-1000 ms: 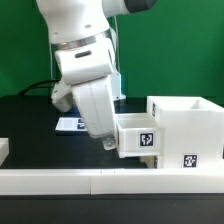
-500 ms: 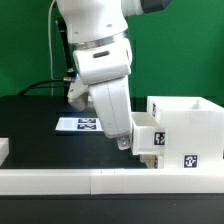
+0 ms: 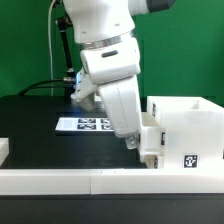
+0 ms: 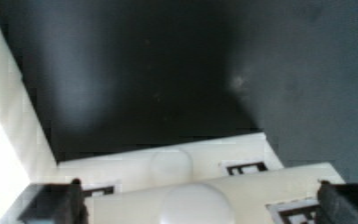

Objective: Assemble drawer

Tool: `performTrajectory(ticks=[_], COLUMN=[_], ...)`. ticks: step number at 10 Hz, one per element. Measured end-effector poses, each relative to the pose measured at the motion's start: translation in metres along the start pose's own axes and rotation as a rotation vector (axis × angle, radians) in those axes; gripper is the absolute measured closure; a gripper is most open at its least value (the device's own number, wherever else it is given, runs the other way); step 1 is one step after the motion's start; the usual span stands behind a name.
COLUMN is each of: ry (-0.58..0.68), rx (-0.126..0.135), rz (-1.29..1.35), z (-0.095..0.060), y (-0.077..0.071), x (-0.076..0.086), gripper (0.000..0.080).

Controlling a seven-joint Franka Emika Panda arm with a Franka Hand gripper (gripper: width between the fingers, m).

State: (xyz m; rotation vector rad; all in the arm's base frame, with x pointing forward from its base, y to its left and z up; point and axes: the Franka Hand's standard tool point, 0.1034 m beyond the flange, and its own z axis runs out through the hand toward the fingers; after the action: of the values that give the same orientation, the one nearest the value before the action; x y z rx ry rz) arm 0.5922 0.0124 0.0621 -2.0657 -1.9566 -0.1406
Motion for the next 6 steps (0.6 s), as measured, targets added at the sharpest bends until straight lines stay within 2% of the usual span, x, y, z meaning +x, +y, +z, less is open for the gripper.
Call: performTrajectory(ticks=[6], ry=[-0.046], rx=[-0.011], rz=[0.015], z=[0.0007], y=[-0.0004], x=[0.0003], gripper=[0.0151])
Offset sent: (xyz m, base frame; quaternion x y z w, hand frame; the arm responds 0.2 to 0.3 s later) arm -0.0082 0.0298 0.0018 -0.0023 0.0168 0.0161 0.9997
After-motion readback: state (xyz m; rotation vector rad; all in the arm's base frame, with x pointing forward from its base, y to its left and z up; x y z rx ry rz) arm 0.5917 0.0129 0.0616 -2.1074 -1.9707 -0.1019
